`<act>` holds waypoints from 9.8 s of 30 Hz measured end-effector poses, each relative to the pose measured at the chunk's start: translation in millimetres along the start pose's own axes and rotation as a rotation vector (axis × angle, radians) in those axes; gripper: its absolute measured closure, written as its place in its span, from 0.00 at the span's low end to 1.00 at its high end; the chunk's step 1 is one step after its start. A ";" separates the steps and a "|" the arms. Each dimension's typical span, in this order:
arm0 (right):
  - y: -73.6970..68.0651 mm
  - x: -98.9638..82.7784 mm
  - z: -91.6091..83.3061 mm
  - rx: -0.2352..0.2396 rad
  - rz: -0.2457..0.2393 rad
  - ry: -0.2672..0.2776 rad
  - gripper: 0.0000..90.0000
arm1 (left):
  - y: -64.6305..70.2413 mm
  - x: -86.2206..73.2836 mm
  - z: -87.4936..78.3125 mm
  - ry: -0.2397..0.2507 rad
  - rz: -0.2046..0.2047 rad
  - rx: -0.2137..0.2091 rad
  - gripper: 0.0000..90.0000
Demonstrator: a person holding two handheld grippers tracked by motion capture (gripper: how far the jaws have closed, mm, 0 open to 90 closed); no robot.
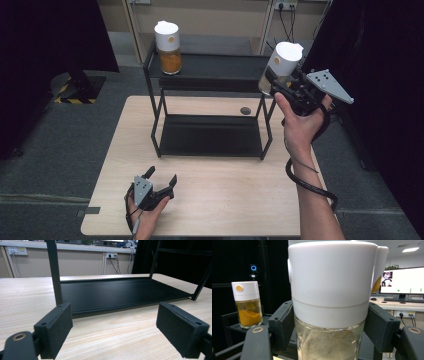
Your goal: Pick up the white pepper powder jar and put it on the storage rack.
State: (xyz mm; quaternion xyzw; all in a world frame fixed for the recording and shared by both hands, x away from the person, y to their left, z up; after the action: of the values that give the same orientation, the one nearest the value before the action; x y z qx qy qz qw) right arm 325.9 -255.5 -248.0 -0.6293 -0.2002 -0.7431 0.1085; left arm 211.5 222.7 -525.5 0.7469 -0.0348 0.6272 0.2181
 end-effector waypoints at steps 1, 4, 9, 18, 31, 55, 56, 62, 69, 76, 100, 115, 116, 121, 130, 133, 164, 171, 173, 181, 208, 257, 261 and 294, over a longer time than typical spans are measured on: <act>-0.1 0.6 0.6 -0.001 0.002 0.000 0.34 | 0.0 -0.1 0.0 0.001 0.000 0.000 0.14; 0.4 2.6 2.7 -0.003 -0.002 0.000 0.34 | 0.0 0.0 0.0 0.000 0.000 0.000 0.14; 1.4 6.4 6.6 -0.007 -0.005 -0.007 0.34 | -0.1 0.0 -0.1 0.000 0.004 0.000 0.14; 3.6 12.0 15.1 -0.013 -0.011 -0.017 0.34 | -0.1 0.2 -0.1 -0.002 0.005 0.000 0.14; 5.2 15.2 25.1 -0.019 -0.009 -0.037 0.34 | -0.2 0.2 -0.1 -0.002 0.005 -0.001 0.14; 10.1 19.3 38.0 -0.033 -0.022 -0.069 0.34 | 0.1 0.2 -0.1 -0.002 0.007 0.001 0.14; 10.3 19.7 38.8 -0.033 -0.022 -0.072 0.34 | 0.2 0.2 -0.1 -0.002 0.007 0.001 0.14; 12.1 20.6 44.2 -0.038 -0.031 -0.087 0.34 | -0.1 0.1 -0.1 -0.001 0.004 0.000 0.14; 13.9 18.9 47.8 -0.040 -0.027 -0.096 0.34 | 0.1 0.2 -0.1 -0.002 0.007 0.000 0.14; 14.8 19.9 52.6 -0.044 -0.028 -0.106 0.34 | 0.1 0.1 -0.1 -0.002 0.007 -0.001 0.14; 20.2 21.0 72.3 -0.061 -0.029 -0.143 0.34 | -0.2 -0.2 -0.2 0.001 0.004 -0.002 0.14; 24.6 21.7 85.2 -0.064 -0.047 -0.166 0.34 | -0.2 -0.6 -0.4 0.003 0.005 -0.002 0.14; 24.8 21.3 86.0 -0.065 -0.046 -0.166 0.34 | -0.2 -0.5 -0.4 0.003 0.005 -0.002 0.14; 25.9 20.9 90.7 -0.065 -0.048 -0.171 0.34 | -0.3 -0.5 -0.4 0.003 0.005 -0.001 0.14; 27.0 19.3 97.3 -0.072 -0.055 -0.186 0.34 | -0.3 -0.4 -0.3 0.002 0.005 -0.003 0.14; 26.9 19.1 99.7 -0.076 -0.063 -0.192 0.34 | -0.2 -0.4 -0.3 0.002 0.005 -0.002 0.14; 27.3 14.6 113.4 -0.096 -0.063 -0.218 0.34 | -0.1 -0.5 -0.3 0.003 0.007 -0.003 0.15; 28.6 13.8 112.4 -0.091 -0.053 -0.216 0.34 | 0.5 -0.6 -0.1 0.002 0.010 -0.002 0.15; 29.2 14.6 111.9 -0.088 -0.054 -0.218 0.34 | 0.6 -0.7 -0.1 0.003 0.010 -0.002 0.15; 30.2 15.8 110.1 -0.086 -0.037 -0.217 0.25 | 0.6 -0.8 0.0 0.003 0.011 -0.004 0.15; 22.5 15.2 71.7 -0.033 -0.001 -0.188 0.03 | 2.3 -1.5 0.6 0.005 0.022 -0.007 0.15; -10.0 -32.2 13.0 0.082 -0.023 -0.185 0.03 | 3.2 -1.6 0.9 0.005 0.022 -0.006 0.15; -11.6 -38.0 8.6 0.087 -0.024 -0.192 0.03 | 3.3 -1.5 0.8 0.005 0.023 -0.005 0.15; -16.6 -84.9 -27.3 0.108 0.000 -0.248 0.03 | 4.0 -2.2 0.9 0.008 0.026 -0.005 0.15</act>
State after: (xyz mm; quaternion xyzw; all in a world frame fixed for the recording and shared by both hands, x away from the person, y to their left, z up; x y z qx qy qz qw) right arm 310.4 -260.1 -337.3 -0.7097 -0.2516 -0.6476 0.1164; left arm 210.6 218.2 -526.6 0.7433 -0.0454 0.6329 0.2120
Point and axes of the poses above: each handheld gripper's, and its own axes: z roughly forward along the jaws, x roughly out of its top, y roughly to its right, the point moved 3 cm from there along z, roughly forward along the jaws, and after that the axes turned 11 degrees about -z, right-handed, at the moved point
